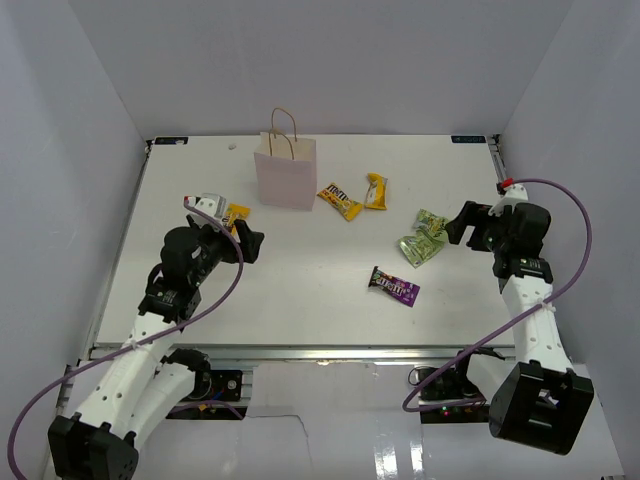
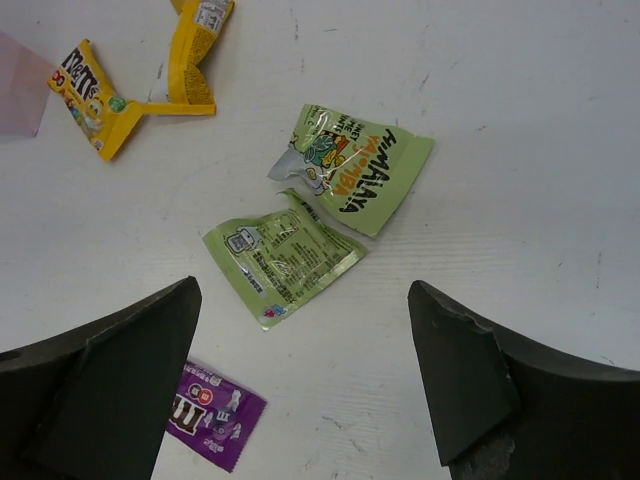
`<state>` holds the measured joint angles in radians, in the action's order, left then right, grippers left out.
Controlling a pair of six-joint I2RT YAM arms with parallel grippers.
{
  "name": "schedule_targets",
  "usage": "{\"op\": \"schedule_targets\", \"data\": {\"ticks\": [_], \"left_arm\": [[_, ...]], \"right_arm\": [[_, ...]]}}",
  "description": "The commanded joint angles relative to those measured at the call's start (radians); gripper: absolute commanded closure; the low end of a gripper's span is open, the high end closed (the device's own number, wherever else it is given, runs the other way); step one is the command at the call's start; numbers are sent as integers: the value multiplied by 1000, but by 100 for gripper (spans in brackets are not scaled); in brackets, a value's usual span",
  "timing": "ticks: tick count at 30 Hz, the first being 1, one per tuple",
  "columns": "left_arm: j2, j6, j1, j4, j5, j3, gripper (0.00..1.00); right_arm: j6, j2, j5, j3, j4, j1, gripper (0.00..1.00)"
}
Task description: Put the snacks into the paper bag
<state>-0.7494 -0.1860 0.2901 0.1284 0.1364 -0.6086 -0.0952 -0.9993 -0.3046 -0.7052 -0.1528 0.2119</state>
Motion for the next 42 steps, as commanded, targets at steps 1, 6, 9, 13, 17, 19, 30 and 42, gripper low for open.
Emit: {"op": "schedule_targets", "data": {"ticks": [1,6,9,13,17,19,30,42], "left_arm": [[-13,-55,3,5,-34,-22,2],[-119,-147,-12,48,-34,-66,2],[-229,-249,-102,66,52,-97,5],[-372,-493,-264,109,169,-115,17],[-467,-625,-289,152,88,-163,19],[-496,-670,-289,149,53,-178,21],[-817,-218,-287,168,31,-474,23],[-936,308,-279,122,32,-523,24]], "right_arm": [[31,27,-76,-5,45,1,10],[372,57,-489,45,-5,-6,10],[506,30,-540,35,-109,-20,10],[626,-31,-597,-22,-220,-29,10],[637,-27,-556,-17,-208,-58,10],[640,-22,-553,-16,-205,-69,10],[634,-13,-559,-10,-194,-72,10],[637,-22,-565,-7,-192,-74,10]]}}
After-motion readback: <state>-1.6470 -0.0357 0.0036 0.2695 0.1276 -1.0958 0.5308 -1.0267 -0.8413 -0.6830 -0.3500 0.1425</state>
